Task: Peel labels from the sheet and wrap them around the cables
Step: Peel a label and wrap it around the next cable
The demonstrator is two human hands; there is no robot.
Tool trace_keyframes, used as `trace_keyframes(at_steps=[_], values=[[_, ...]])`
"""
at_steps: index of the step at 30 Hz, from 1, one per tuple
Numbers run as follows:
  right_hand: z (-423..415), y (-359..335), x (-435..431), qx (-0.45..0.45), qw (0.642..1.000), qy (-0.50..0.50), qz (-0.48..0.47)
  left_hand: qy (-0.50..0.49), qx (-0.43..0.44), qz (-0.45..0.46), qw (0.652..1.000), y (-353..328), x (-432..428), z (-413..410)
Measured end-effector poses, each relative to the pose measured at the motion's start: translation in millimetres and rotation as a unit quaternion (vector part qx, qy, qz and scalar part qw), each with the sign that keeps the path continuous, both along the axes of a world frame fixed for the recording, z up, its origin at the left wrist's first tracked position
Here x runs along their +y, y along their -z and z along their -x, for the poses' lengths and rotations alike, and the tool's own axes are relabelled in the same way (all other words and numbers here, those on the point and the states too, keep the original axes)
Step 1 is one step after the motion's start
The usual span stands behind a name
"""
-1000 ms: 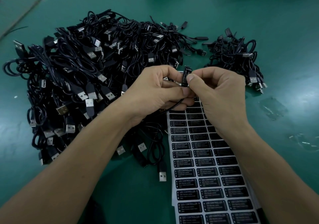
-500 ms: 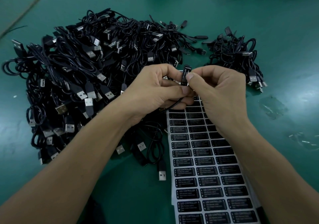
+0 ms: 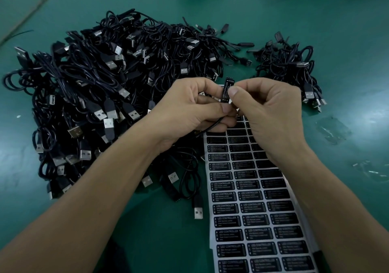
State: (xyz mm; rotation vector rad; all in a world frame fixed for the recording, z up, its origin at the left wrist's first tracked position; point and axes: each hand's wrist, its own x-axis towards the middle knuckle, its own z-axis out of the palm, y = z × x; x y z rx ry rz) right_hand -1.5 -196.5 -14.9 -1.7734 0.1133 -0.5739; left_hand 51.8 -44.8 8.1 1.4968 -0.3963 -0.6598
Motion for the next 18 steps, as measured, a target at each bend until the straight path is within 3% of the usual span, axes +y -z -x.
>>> trace_keyframes(at_steps=[18], values=[[1.5,1.4,5.3,0.005,1.0,0.015,-0.023,-0.028,0.006,-0.002,1.0,-0.6,-2.6,2.6]])
